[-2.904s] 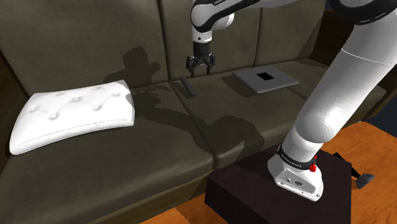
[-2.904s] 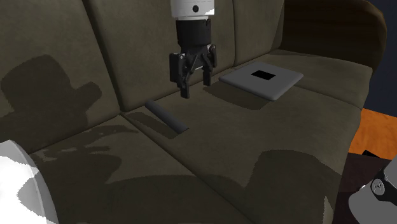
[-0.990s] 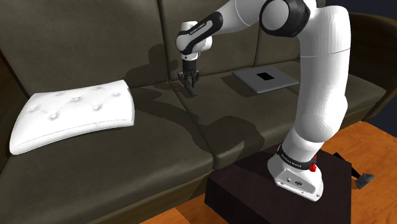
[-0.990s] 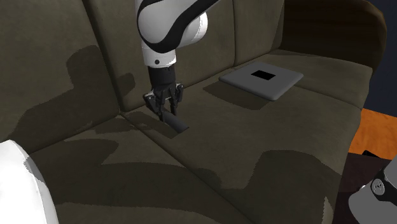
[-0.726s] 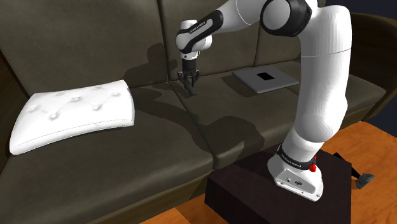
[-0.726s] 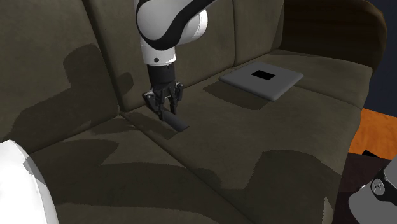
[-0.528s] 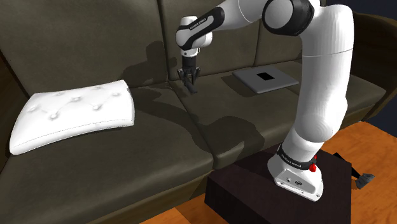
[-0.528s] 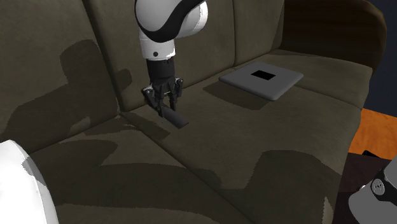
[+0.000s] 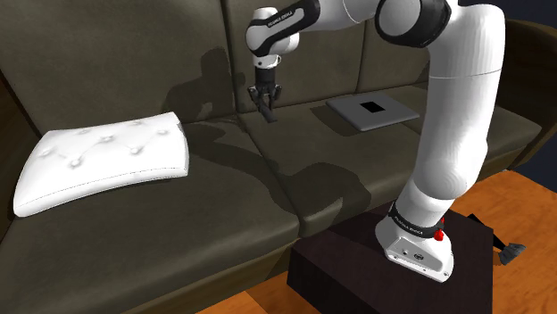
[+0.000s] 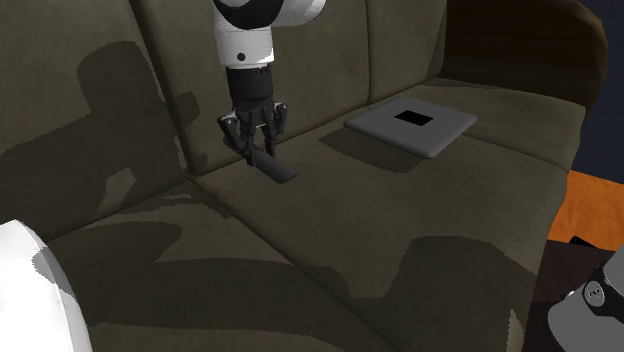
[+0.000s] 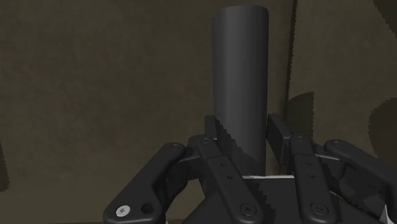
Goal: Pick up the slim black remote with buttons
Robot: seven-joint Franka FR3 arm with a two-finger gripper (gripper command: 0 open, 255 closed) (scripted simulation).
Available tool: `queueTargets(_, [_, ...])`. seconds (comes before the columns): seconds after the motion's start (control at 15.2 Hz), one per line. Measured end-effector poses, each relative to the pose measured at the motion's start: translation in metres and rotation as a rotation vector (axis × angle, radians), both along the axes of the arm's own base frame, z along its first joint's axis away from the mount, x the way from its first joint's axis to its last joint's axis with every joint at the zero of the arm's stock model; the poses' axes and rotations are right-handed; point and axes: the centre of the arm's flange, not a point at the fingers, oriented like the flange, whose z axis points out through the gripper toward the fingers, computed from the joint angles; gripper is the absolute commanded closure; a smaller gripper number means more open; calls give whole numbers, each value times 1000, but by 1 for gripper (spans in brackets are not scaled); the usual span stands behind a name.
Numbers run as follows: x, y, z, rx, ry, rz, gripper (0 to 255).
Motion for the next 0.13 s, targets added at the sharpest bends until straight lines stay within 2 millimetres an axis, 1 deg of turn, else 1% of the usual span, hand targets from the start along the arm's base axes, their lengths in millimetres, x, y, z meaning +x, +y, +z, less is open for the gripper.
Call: queueTargets(0.13, [1, -2, 8, 0, 0, 0, 255])
